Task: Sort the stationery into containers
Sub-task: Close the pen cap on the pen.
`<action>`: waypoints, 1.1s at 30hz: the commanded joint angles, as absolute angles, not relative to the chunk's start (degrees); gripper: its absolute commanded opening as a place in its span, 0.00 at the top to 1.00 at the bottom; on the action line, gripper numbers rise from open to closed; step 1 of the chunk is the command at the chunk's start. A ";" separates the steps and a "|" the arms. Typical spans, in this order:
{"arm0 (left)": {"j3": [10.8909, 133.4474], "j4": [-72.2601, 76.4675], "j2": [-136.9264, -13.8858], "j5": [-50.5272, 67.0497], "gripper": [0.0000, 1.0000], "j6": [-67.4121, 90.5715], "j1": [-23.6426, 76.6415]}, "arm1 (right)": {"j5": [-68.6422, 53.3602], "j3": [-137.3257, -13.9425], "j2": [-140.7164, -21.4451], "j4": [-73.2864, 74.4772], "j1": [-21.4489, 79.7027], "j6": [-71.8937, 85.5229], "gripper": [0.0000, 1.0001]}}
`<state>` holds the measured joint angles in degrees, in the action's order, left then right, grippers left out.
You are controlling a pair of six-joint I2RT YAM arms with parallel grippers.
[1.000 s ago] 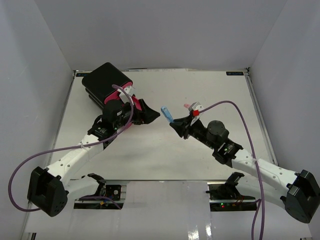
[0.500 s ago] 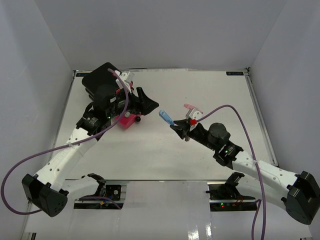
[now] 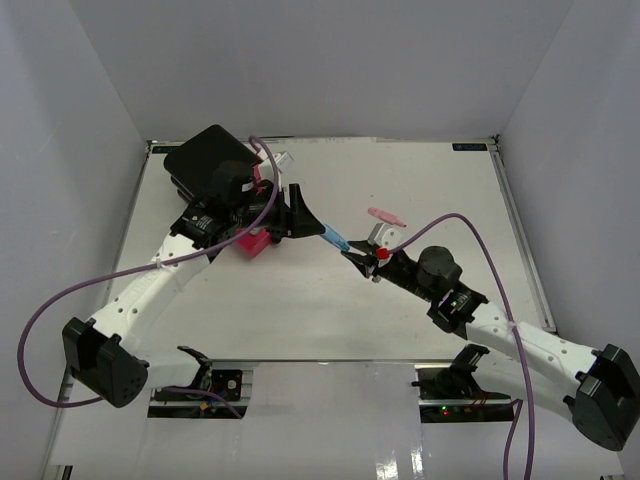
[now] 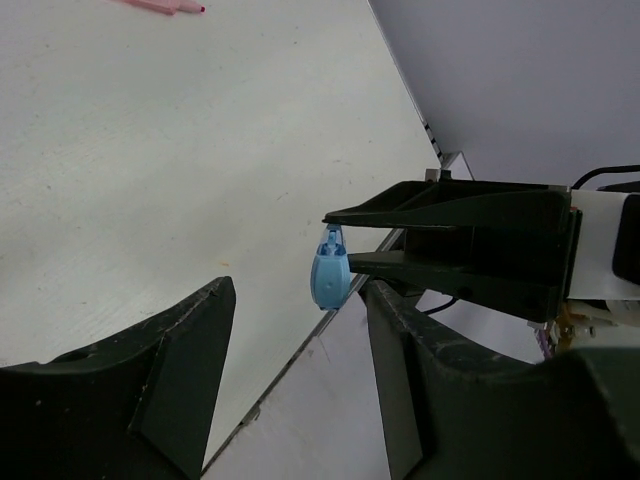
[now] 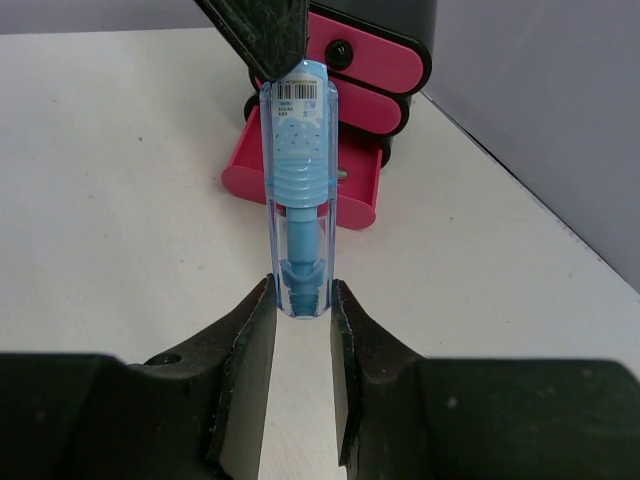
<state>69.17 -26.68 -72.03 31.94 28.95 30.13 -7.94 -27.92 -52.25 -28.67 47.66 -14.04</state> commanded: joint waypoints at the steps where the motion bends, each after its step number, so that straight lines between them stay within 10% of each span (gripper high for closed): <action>1: 72.68 -27.77 -70.93 34.19 0.34 29.27 29.97 | -8.44 -30.06 -52.47 -29.71 47.81 -16.52 0.83; 33: 71.19 -27.60 -74.97 34.36 0.67 28.21 31.82 | -10.28 -31.73 -54.67 -29.44 47.81 -18.37 0.84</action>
